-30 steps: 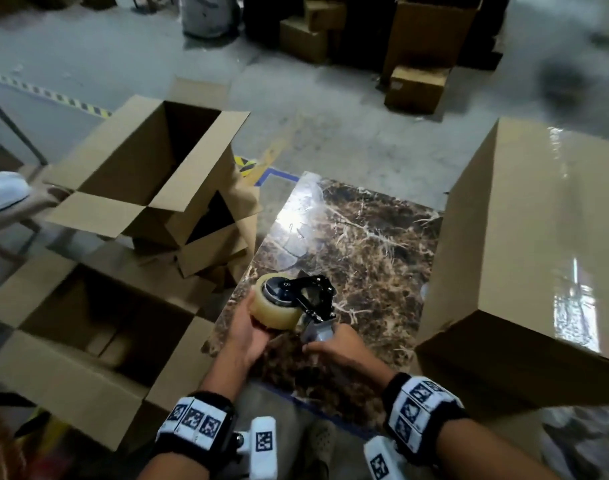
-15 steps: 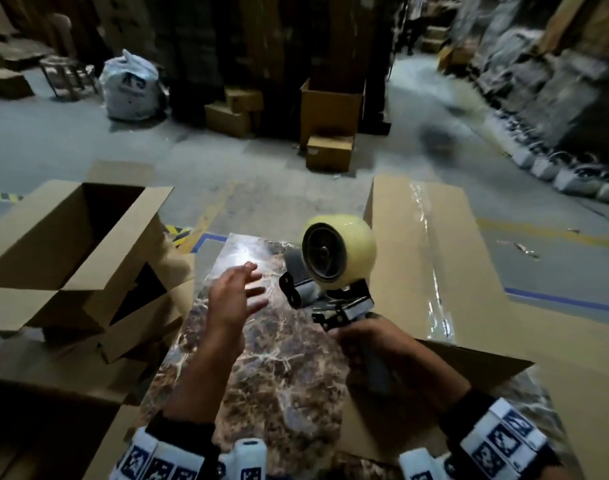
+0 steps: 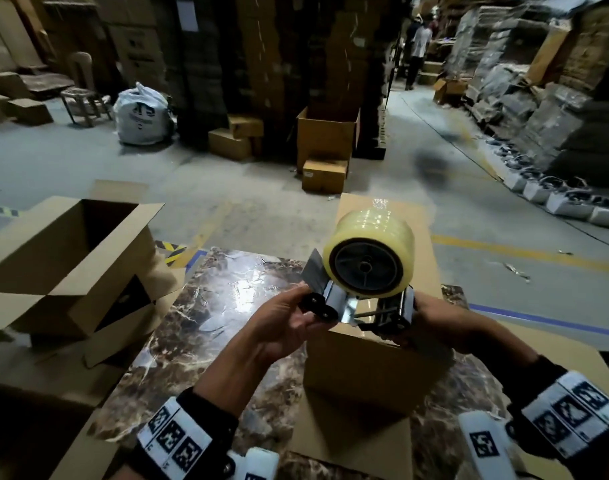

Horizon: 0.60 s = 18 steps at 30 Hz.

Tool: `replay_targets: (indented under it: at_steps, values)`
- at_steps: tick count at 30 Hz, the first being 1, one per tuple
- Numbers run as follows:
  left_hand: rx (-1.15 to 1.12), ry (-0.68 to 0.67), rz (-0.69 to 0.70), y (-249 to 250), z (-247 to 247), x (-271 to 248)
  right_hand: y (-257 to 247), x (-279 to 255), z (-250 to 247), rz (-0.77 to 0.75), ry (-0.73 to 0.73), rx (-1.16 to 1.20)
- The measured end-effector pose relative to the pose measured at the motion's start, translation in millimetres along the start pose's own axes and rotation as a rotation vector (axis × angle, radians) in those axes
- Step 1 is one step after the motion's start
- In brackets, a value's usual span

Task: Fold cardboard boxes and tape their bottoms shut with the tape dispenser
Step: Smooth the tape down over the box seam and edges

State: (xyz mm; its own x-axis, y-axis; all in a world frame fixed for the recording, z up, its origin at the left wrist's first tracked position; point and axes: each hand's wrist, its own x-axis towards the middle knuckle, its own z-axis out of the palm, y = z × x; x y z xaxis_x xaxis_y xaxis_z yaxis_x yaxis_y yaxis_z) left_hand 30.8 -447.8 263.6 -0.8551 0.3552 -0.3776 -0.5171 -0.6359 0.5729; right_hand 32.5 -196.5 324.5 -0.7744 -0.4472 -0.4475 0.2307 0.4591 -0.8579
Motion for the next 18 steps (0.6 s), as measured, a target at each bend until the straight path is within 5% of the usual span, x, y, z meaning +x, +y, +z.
replay_targets:
  at_steps: [12, 18]
  values:
    - [-0.217, 0.008, 0.046, -64.0, 8.9, 7.8, 23.3, -12.9, -20.1, 0.016, -0.112, 0.086]
    - [-0.197, 0.203, 0.025, -78.0, 8.3, 7.3, 21.8, -13.0, -15.8, -0.021, -0.151, 0.03]
